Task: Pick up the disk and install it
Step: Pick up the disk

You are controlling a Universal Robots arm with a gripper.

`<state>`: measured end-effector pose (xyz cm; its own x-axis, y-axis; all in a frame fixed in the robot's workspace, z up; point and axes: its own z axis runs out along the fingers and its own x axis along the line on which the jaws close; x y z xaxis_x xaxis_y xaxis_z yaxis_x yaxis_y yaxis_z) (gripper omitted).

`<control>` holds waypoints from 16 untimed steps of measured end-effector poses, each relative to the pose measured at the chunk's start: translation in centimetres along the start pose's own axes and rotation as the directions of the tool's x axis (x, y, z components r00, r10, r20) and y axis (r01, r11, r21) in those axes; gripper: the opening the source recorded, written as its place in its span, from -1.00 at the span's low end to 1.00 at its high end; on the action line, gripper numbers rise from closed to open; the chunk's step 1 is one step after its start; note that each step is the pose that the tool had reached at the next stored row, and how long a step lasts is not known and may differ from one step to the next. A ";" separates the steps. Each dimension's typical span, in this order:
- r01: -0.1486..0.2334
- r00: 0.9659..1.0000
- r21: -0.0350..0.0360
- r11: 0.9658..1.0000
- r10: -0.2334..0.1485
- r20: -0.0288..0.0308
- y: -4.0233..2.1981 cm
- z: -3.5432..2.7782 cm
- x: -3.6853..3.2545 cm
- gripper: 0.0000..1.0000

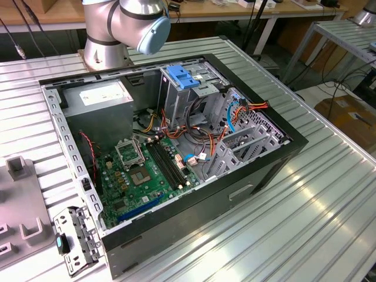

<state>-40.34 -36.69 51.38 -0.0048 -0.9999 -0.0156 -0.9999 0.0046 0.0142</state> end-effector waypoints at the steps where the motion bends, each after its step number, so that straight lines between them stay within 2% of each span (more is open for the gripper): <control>1: 0.000 1.000 0.000 1.000 0.000 0.000 -0.27 -0.01 0.00 -0.25; 5: -0.002 1.000 -0.001 1.000 0.002 0.000 -2.39 -0.04 -0.01 -0.25; 7: -0.003 1.000 -0.001 1.000 0.003 0.000 -3.01 -0.04 -0.02 -0.25; 9: -0.003 1.000 -0.002 1.000 0.003 0.000 -3.90 -0.06 -0.02 -0.25; 14: -0.004 1.000 -0.003 1.000 0.004 0.000 -5.44 -0.07 -0.03 -0.25; 15: -0.005 1.000 -0.003 1.000 0.005 0.000 -6.28 -0.08 -0.03 -0.25; 16: -0.006 1.000 -0.003 1.000 0.006 0.000 -6.69 -0.09 -0.04 -0.25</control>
<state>-33.65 -36.68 51.37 -0.0105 -0.9998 -0.0156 -0.9998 0.0102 0.0176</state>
